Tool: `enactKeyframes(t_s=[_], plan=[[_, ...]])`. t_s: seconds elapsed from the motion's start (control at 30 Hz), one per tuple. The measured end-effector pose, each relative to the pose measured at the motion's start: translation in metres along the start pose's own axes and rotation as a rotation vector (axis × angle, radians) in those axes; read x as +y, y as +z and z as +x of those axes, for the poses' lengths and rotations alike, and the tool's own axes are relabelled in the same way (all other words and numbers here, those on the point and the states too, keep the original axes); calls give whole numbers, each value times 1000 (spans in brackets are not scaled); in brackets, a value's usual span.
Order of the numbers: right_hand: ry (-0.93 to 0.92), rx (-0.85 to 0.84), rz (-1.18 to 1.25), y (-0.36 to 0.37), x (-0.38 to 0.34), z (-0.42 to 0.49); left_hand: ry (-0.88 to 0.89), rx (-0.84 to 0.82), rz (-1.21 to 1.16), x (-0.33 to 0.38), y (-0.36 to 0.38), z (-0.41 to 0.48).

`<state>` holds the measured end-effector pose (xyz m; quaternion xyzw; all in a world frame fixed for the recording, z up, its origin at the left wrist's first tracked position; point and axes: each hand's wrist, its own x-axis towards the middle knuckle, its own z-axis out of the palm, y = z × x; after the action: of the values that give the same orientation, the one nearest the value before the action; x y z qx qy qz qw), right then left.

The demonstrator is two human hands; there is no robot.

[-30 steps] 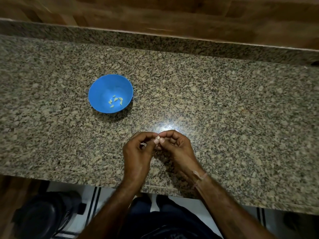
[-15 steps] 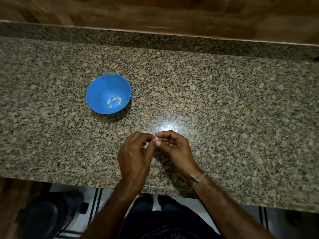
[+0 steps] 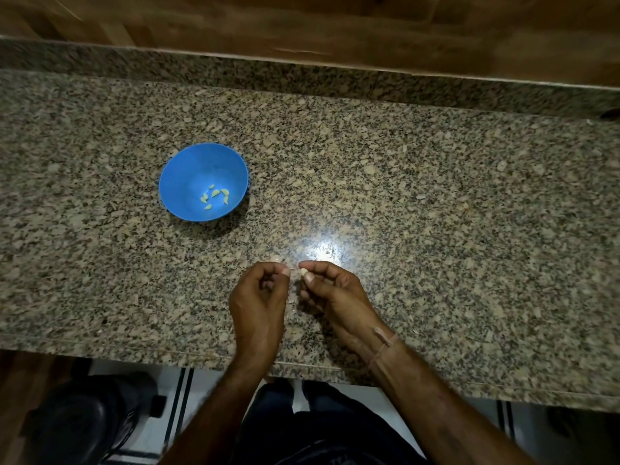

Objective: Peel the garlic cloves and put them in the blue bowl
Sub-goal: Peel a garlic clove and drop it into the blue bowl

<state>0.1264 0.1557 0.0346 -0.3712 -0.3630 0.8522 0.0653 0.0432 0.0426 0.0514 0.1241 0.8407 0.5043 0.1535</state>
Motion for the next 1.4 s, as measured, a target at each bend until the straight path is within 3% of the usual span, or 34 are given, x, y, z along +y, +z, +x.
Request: enactKeyframes(t_s=[0.13,0.43,0.57,0.73,0.93,1.13,1.27,1.4], plan=[[-24,59,-70,-5,4,1,-43,-3,168,-20,5,5],[-118,163,-274,-15,11,6,40,-5,314,-27,2,1],[-125,167,-260,-15,13,7,92,-24,302,-34,-1,4],[-111,137,-223,-9,14,4,163,-179,106,-38,-2,3],[-95,135,-176,9,19,3,125,-155,47,-42,-14,2],[-228,213,-477,6,33,15,45,26,153,-73,-51,35],[-348,270,-604,1,36,8,132,-30,241,-88,-67,46],[-494,447,-819,-13,26,-16,206,-142,233,-90,-58,16]])
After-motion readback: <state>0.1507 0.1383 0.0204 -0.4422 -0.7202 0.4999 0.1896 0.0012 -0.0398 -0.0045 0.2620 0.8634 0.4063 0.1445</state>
